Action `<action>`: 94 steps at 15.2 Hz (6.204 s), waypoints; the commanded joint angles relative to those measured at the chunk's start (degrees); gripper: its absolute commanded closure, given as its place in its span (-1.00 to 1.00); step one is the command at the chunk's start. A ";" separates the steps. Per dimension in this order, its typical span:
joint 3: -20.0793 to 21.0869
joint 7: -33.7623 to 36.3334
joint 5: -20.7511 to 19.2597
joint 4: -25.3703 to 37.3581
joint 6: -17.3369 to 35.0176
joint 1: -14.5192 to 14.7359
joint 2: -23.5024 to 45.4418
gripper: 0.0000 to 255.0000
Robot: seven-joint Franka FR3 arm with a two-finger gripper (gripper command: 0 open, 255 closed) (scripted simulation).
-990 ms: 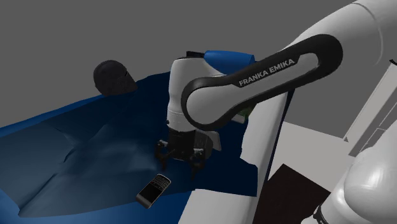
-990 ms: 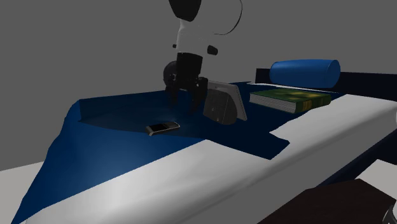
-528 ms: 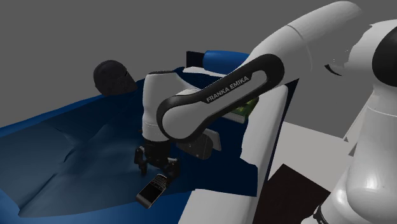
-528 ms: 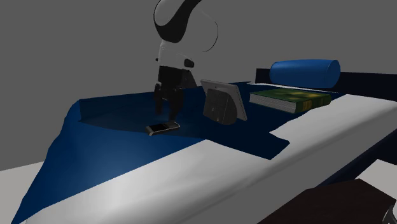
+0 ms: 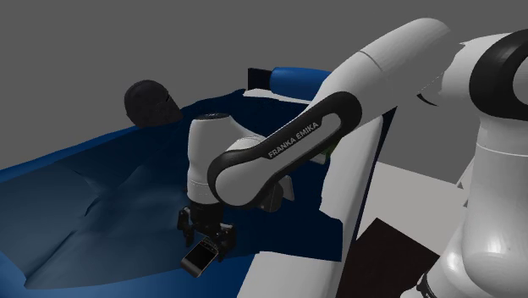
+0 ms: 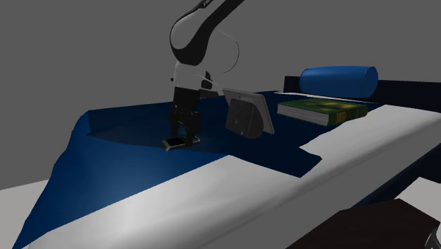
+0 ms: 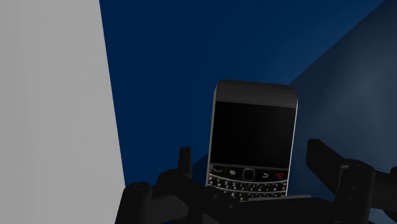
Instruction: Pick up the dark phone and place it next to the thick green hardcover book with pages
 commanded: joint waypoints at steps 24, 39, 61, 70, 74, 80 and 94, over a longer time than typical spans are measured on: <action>1.09 -0.78 2.34 2.21 -5.20 -1.12 -3.59 1.00; 1.97 -1.29 5.37 8.76 -15.90 -2.41 -8.68 1.00; -15.43 -37.50 17.64 -13.53 -22.66 -16.31 -33.21 1.00; -23.99 -49.71 13.99 -14.71 -25.41 -21.94 -34.12 1.00; -27.54 -54.80 11.90 -13.56 -26.43 -24.59 -32.87 1.00; -32.52 -62.09 8.87 -9.90 -27.88 -28.47 -29.29 1.00; -41.93 -77.78 4.65 7.82 -32.61 -36.75 -14.21 1.00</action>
